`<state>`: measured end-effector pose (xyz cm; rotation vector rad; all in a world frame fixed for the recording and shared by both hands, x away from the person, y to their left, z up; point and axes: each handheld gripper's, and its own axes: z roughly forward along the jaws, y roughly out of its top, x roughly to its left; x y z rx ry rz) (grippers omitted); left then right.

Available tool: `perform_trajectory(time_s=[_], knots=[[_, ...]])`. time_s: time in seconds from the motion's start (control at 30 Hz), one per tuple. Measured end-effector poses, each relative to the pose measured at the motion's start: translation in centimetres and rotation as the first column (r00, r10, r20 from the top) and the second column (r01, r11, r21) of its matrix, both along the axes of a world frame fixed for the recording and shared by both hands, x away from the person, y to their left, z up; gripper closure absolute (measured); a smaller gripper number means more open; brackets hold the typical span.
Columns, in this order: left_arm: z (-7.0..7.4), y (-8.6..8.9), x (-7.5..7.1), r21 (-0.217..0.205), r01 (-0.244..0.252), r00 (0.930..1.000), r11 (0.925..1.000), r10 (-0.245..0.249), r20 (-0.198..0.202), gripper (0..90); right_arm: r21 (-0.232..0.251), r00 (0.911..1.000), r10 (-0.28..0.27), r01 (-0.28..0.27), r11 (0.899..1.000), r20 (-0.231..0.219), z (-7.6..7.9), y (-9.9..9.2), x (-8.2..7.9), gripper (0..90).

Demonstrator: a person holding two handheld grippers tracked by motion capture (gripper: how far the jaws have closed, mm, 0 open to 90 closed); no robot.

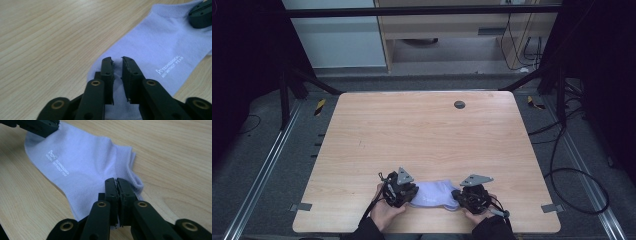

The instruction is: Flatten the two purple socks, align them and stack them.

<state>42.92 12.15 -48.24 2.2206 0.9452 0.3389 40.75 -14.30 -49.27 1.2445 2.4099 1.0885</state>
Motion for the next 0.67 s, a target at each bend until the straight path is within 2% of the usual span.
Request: perform_trajectory(time_s=[0.1,0.13,0.27,0.37,0.5,0.67], knots=[[0.7,0.8,0.2,-0.034,-0.014,0.9997,0.9993,0.014,0.022,70.5,0.051,0.9991,-0.029,0.027,0.998,0.031,0.8,-0.9,0.2,80.4],[1.0,1.2,0.3,-0.053,-0.021,0.9993,0.9984,0.023,0.029,68.1,0.064,0.9975,-0.039,0.035,0.997,0.059,1.0,-1.3,0.3,77.3],[1.9,2.9,0.8,-0.096,-0.048,0.9961,0.9942,0.055,0.069,56.1,0.104,0.9871,-0.110,0.098,0.990,0.116,1.5,-3.4,0.8,61.3],[2.2,4.4,1.3,-0.117,-0.085,0.9922,0.9894,0.095,0.081,48.0,0.114,0.9736,-0.169,0.152,0.982,0.153,1.5,-5.1,1.4,49.0],[2.1,6.7,2.0,-0.131,-0.121,0.9859,0.9840,0.134,0.100,38.7,0.126,0.9521,-0.251,0.231,0.965,0.174,1.3,-7.1,2.0,37.0],[1.7,9.6,2.6,-0.133,-0.172,0.9769,0.9761,0.186,0.105,32.1,0.136,0.9354,-0.309,0.288,0.948,0.172,1.0,-8.7,2.3,29.6]])
